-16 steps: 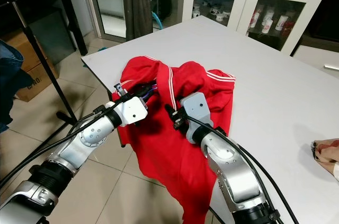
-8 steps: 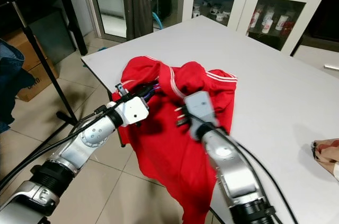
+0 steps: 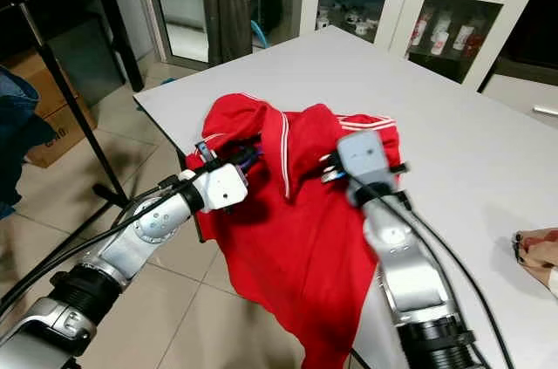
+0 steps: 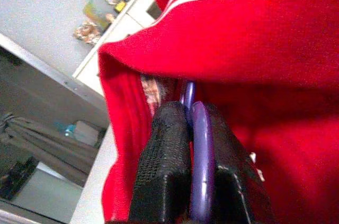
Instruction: Hang hanger
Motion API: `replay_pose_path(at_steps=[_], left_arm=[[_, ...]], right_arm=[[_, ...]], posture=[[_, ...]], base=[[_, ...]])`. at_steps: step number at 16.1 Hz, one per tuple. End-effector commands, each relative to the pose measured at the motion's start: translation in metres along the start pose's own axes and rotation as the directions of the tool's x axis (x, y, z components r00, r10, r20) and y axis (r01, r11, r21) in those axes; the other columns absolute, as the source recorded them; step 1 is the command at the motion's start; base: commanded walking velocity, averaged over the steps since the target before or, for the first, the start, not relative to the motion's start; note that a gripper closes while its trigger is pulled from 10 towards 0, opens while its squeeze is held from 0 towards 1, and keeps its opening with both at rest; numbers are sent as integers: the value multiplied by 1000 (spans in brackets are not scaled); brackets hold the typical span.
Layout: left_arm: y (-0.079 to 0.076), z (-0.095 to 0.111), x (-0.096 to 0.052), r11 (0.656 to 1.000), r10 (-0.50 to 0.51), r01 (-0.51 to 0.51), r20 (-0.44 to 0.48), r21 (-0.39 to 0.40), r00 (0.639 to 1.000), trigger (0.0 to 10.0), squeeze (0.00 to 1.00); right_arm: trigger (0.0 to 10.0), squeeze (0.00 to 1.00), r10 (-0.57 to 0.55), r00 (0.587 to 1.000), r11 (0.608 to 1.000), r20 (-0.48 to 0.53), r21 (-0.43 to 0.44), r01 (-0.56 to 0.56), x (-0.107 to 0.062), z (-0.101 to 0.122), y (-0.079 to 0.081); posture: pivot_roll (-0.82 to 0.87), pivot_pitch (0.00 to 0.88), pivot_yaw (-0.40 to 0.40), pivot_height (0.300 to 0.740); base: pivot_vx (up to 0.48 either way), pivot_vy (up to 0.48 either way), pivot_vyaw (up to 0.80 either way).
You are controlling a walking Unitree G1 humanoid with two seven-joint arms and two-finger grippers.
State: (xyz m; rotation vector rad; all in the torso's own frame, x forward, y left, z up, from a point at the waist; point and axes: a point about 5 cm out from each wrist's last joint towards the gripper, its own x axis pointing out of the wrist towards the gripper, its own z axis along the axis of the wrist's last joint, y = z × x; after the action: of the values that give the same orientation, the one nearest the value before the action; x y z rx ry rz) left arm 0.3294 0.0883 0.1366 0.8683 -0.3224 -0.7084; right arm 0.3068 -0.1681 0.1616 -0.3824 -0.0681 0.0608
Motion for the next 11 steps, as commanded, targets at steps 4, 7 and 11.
replay_pose_path(at_steps=[4,7,11], left_arm=[[16,0,5,999,37,-36,-30,32,999,0,0],[12,2,5,999,21,-20,-26,28,999,0,0],[10,1,5,1000,17,-16,-31,13,999,0,0]], right_arm=[[0,0,59,997,995,58,74,-64,1,12,2],[7882,0,226,968,958,109,157,-241,-10,19,31],[10000,1000,336,924,881,183,286,-378,-18,26,39]], posture=[[30,37,14,740],[31,34,16,740],[30,34,13,740]], base=[[0,0,0],[0,0,0],[0,0,0]])
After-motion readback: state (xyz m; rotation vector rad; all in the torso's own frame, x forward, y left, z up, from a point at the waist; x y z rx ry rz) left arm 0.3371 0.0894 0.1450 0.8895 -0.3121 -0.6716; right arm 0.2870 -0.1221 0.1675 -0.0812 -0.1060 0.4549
